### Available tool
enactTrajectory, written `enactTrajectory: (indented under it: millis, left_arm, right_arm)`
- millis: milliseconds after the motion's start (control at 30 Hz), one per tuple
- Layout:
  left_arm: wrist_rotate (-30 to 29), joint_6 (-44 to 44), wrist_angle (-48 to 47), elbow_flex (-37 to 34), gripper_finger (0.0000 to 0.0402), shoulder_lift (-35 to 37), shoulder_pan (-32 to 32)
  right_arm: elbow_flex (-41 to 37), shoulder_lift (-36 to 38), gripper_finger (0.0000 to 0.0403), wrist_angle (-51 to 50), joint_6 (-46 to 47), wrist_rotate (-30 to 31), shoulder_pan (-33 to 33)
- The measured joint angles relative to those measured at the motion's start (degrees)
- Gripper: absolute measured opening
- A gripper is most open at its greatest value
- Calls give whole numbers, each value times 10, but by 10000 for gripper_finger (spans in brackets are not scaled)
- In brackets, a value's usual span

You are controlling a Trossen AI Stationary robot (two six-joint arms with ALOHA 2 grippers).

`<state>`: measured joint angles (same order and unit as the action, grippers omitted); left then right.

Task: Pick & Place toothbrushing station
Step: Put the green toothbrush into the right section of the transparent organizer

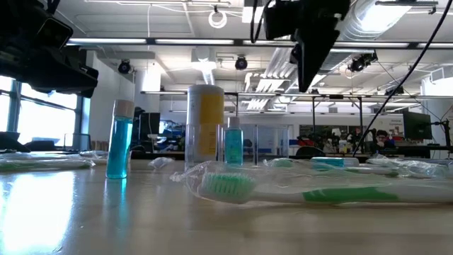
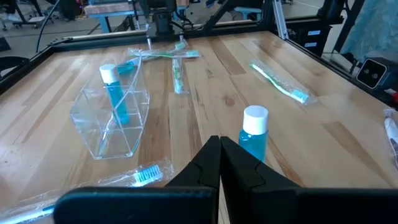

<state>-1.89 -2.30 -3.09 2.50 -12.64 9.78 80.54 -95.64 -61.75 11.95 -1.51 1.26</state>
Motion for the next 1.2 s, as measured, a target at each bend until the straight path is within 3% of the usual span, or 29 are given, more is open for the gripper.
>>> enactTrajectory:
  millis: [233,500,967,1200]
  left_arm:
    - [0,0,0,0,0,0,0]
    - [0,0,1,0,0,0,0]
    - [0,0,1,0,0,0,0]
    - [0,0,2,0,0,0,0]
  right_arm:
    - [-97,-2,181,105,-8,33,32]
    - [-204,-3,181,222,-16,61,23]
    - [-287,-4,181,355,-45,41,37]
    - [-298,-45,181,379,-62,62,37]
